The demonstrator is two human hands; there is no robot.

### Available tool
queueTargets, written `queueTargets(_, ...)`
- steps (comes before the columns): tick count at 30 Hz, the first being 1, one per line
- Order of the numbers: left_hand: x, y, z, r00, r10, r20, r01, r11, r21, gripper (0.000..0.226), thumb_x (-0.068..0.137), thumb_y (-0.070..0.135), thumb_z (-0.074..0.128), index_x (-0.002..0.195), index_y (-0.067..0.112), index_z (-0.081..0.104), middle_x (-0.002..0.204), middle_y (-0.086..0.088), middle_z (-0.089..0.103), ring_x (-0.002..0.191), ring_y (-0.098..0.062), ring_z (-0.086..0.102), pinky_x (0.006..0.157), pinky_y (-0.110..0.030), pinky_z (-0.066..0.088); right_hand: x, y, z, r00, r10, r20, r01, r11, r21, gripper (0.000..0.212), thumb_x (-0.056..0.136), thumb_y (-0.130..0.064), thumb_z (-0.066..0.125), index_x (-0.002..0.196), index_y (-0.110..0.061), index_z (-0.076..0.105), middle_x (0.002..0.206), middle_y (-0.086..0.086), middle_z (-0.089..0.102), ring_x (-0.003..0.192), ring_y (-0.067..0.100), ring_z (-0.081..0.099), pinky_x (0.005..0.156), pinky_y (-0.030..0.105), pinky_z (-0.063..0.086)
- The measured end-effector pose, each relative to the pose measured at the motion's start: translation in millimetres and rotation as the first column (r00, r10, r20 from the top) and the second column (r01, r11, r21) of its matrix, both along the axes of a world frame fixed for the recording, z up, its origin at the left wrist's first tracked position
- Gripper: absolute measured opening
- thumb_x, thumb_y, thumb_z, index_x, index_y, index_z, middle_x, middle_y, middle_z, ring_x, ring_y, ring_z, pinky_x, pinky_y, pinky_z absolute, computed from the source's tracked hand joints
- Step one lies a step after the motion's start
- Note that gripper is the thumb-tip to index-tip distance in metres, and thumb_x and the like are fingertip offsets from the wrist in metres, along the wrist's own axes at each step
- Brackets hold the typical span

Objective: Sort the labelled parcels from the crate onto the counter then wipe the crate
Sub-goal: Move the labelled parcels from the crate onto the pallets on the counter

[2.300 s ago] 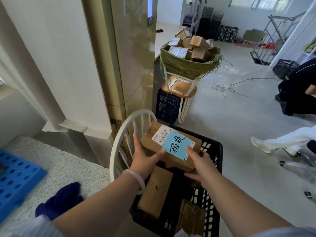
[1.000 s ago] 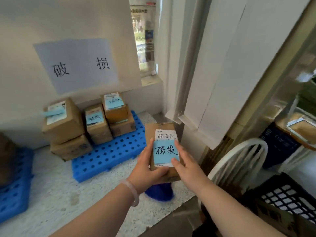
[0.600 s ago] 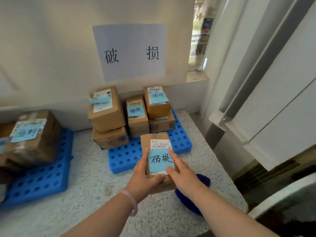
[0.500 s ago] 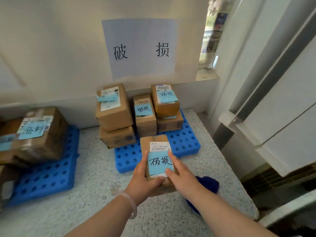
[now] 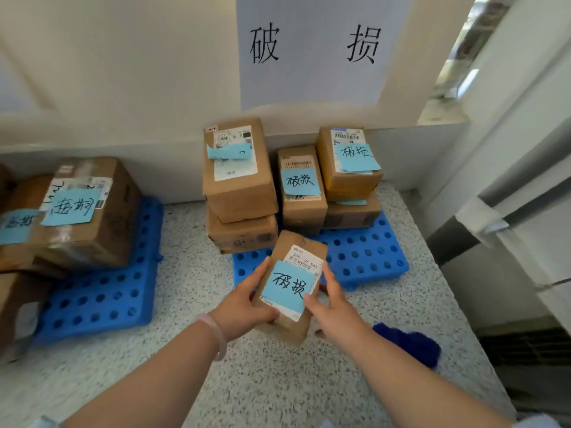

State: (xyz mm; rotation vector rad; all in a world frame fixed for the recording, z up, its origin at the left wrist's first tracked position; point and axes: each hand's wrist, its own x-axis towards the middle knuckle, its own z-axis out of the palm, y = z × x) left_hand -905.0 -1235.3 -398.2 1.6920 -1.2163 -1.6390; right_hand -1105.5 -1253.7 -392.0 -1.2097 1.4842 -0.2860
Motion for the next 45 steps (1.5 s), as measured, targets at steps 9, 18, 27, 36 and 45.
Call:
queueTargets(9, 36.7, -20.1, -8.7, 0.997, 0.01, 0.078, -0.014, 0.999, 0.053, 0.077, 0.09, 0.006, 0.064, 0.14, 0.052, 0.028, 0.128, 0.013, 0.054, 0.118, -0.012, 0.055, 0.087, -0.027, 0.054, 16.2, -0.1, -8.9, 0.988, 0.146, -0.056, -0.147, 0.989, -0.014, 0.094, 0.096, -0.043, 0.058, 0.148, -0.048, -0.02, 0.155, -0.017, 0.032, 0.122, 0.005, 0.052, 0.097, 0.028, 0.038)
queueTargets(18, 17.1, 16.4, -10.3, 0.704, 0.007, 0.71, 0.253, 0.932, -0.26, 0.055, 0.096, 0.051, 0.04, 0.149, 0.043, 0.029, 0.158, 0.005, 0.025, 0.145, -0.019, 0.019, 0.121, -0.039, 0.018, 13.4, -0.5, -0.1, 0.777, 0.282, -0.563, -0.54, 0.759, -0.363, 0.084, 0.096, -0.039, 0.055, 0.156, -0.033, -0.003, 0.161, -0.005, -0.022, 0.15, 0.018, -0.011, 0.121, 0.037, 0.009)
queueTargets(27, 12.6, 35.1, -20.7, 0.432, -0.128, 0.893, 0.489, 0.865, -0.113, 0.097, 0.065, 0.073, 0.053, 0.15, 0.035, 0.026, 0.156, -0.005, 0.032, 0.141, -0.033, 0.036, 0.114, -0.055, 0.021, 14.6, 3.7, -5.7, 0.591, 0.337, -0.733, -0.73, 0.61, -0.309, 0.087, 0.094, -0.037, 0.055, 0.157, -0.026, -0.004, 0.165, 0.002, -0.007, 0.151, 0.024, -0.011, 0.116, 0.042, -0.016)
queueTargets(36, 7.9, 30.3, -9.7, 0.425, -0.196, 0.884, 0.452, 0.892, -0.019, 0.113, 0.058, 0.09, 0.02, 0.153, 0.038, -0.01, 0.163, 0.004, -0.013, 0.15, -0.022, -0.006, 0.119, -0.05, -0.01, 17.8, 16.9, -21.9, 0.56, 0.296, -0.774, -0.737, 0.605, -0.302, 0.096, 0.082, -0.039, 0.066, 0.156, -0.022, 0.007, 0.164, 0.009, 0.011, 0.148, 0.027, -0.001, 0.12, 0.048, -0.002)
queueTargets(45, 35.4, 16.2, -10.4, 0.378, -0.002, 0.926, 0.496, 0.845, -0.2, 0.065, 0.073, 0.04, 0.073, 0.135, 0.03, 0.056, 0.14, -0.008, 0.055, 0.13, -0.03, 0.051, 0.109, -0.055, 0.027, 23.8, 12.7, -22.2, 0.528, 0.281, -0.801, -0.754, 0.589, -0.291, 0.099, 0.07, -0.04, 0.073, 0.154, -0.022, 0.022, 0.157, 0.012, 0.03, 0.146, 0.032, 0.024, 0.114, 0.05, 0.005)
